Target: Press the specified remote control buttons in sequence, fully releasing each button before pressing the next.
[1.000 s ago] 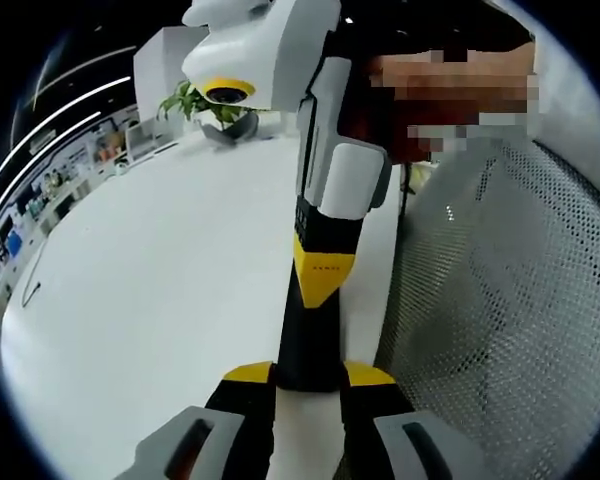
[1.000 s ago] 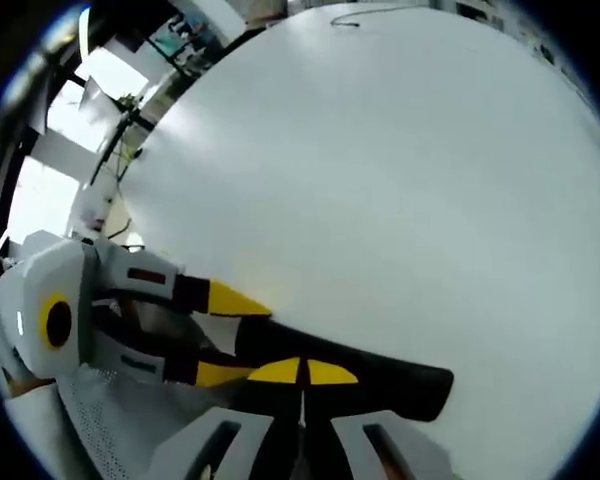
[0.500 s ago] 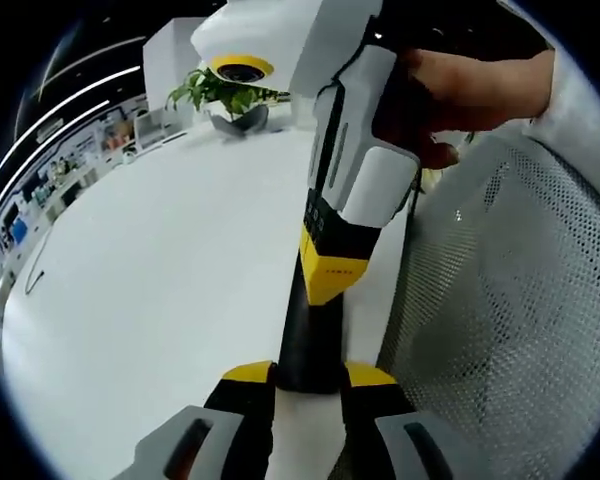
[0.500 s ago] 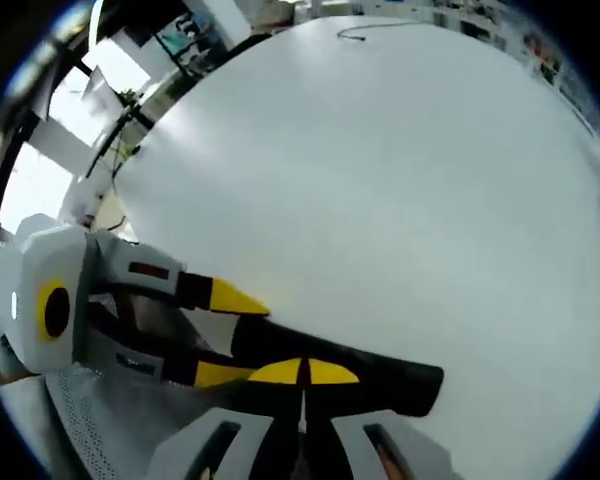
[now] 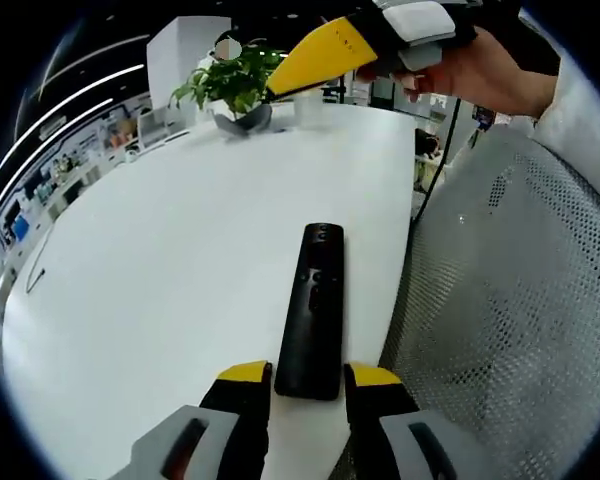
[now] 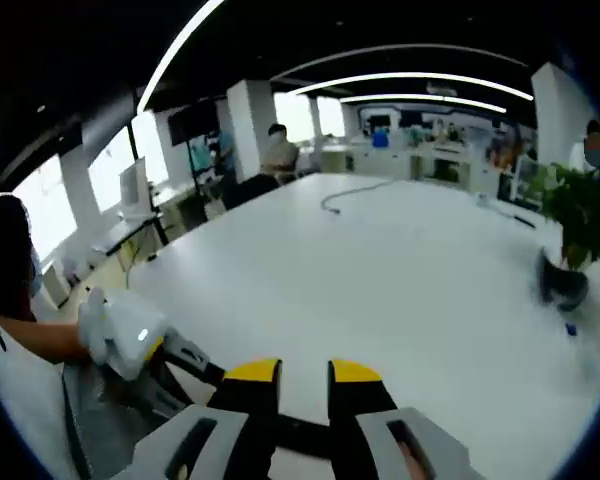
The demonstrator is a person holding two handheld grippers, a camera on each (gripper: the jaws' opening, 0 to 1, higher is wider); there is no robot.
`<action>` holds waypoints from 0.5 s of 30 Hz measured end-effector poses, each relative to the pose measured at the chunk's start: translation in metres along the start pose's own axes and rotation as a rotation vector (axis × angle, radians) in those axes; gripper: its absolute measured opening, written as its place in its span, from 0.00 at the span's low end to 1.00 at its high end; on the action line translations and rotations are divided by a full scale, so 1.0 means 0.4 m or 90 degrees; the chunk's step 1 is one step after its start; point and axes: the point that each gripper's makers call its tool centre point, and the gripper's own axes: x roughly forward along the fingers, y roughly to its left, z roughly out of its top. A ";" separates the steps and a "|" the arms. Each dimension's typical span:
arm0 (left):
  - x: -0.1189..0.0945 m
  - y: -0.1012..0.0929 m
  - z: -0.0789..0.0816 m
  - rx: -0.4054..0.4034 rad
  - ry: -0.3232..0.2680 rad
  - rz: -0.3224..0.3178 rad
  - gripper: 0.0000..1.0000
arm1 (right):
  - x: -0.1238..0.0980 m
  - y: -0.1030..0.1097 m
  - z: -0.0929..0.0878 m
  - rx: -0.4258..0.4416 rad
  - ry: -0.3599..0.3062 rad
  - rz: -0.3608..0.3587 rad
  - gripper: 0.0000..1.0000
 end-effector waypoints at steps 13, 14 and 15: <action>0.005 0.002 0.006 0.042 0.008 -0.003 0.24 | -0.076 -0.066 -0.049 0.041 -0.052 -0.065 0.54; 0.006 0.005 0.006 0.041 0.008 -0.004 0.24 | -0.080 -0.072 -0.045 0.051 -0.060 -0.066 0.55; 0.007 0.008 0.007 0.040 0.008 -0.004 0.23 | -0.082 -0.076 -0.042 0.055 -0.069 -0.072 0.56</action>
